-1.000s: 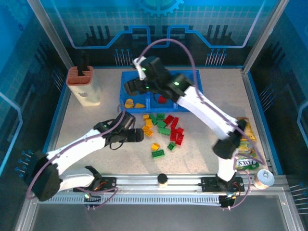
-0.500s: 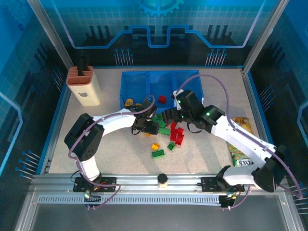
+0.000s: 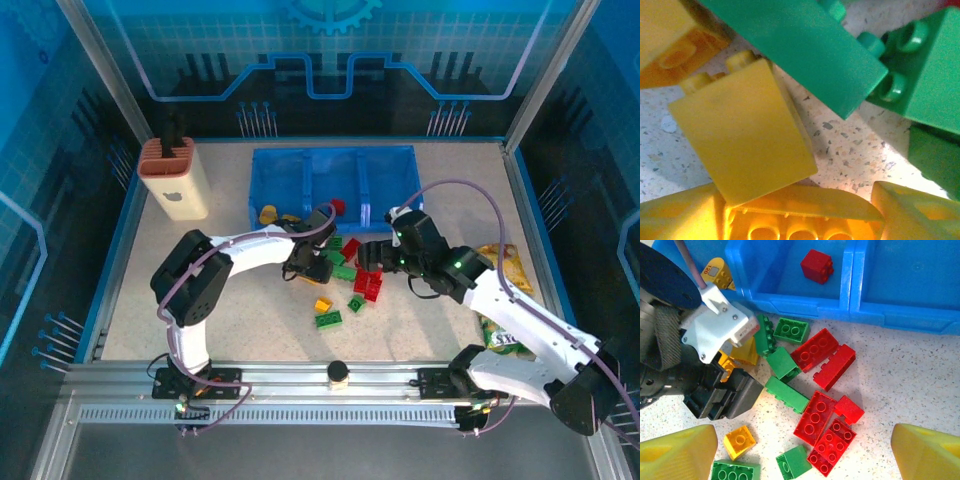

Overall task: Sort the legos into containers by color
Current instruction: Pick up the lego from the center of the table, then place the lego in the container.

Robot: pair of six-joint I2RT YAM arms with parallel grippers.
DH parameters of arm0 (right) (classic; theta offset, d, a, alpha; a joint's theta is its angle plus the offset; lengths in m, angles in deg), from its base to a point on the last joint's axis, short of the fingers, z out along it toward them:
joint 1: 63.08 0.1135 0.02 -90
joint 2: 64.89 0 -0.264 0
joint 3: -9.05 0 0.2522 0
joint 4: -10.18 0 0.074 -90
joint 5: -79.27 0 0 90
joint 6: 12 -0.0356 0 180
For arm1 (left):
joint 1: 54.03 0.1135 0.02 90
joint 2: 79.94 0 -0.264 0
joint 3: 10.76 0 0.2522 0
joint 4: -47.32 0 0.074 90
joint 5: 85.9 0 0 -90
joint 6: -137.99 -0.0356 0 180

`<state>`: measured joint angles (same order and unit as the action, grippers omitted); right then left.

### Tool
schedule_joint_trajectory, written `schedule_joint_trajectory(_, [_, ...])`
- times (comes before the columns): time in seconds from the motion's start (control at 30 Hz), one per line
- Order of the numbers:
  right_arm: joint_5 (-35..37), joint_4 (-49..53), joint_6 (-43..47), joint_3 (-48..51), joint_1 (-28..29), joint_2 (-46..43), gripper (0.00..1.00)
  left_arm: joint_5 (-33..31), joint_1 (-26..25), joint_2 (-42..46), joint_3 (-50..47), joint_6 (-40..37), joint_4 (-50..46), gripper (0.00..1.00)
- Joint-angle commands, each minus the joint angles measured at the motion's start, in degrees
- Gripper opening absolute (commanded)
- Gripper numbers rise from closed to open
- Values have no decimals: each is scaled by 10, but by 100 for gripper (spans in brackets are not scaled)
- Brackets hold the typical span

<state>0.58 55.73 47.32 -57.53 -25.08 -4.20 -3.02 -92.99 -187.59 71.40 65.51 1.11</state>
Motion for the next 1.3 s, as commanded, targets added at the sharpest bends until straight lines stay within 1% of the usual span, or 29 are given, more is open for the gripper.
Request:
schedule_joint_trajectory(0.0, [-6, -13, -9, 3, -10, -16, 90, -26, -8, 3, 6, -5, -23, 65])
schedule_joint_trajectory(0.1, [-11, -15, -11, 7, -11, -21, 90, -35, -9, 22, 2, -2, -29, 57])
schedule_joint_trajectory(0.33, [-14, -12, -12, 21, -11, -47, 89, -66, -4, 101, 2, 14, -51, 56])
schedule_joint_trajectory(0.43, [-21, -17, -17, 44, -11, -57, 88, -66, 13, 132, 12, 15, -62, 56])
schedule_joint_trajectory(0.6, [-33, -20, -24, 70, -8, -61, 87, -46, 79, 166, 27, 11, -58, 56])
schedule_joint_trajectory(0.77, [-37, -27, -32, 88, 5, -61, 86, -45, 141, 132, 87, -14, -52, 56])
schedule_joint_trajectory(0.87, [-35, -27, -37, 90, 16, -60, 86, -35, 179, 91, 130, -16, -47, 56])
schedule_joint_trajectory(0.93, [-33, -31, -40, 91, 29, -57, 86, -35, 194, 56, 161, -19, -48, 56])
schedule_joint_trajectory(1.03, [-27, -31, -37, 87, 49, -41, 86, -25, 211, 5, 205, -21, -55, 56])
schedule_joint_trajectory(1.13, [-22, -22, -29, 72, 68, -16, 88, -23, 216, -34, 239, -24, -56, 60])
schedule_joint_trajectory(1.23, [-14, -16, -26, 60, 85, 4, 88, -19, 218, -57, 264, -25, -61, 60])
schedule_joint_trajectory(1.27, [-13, -17, -27, 58, 89, 7, 88, -19, 219, -59, 268, -25, -60, 62])
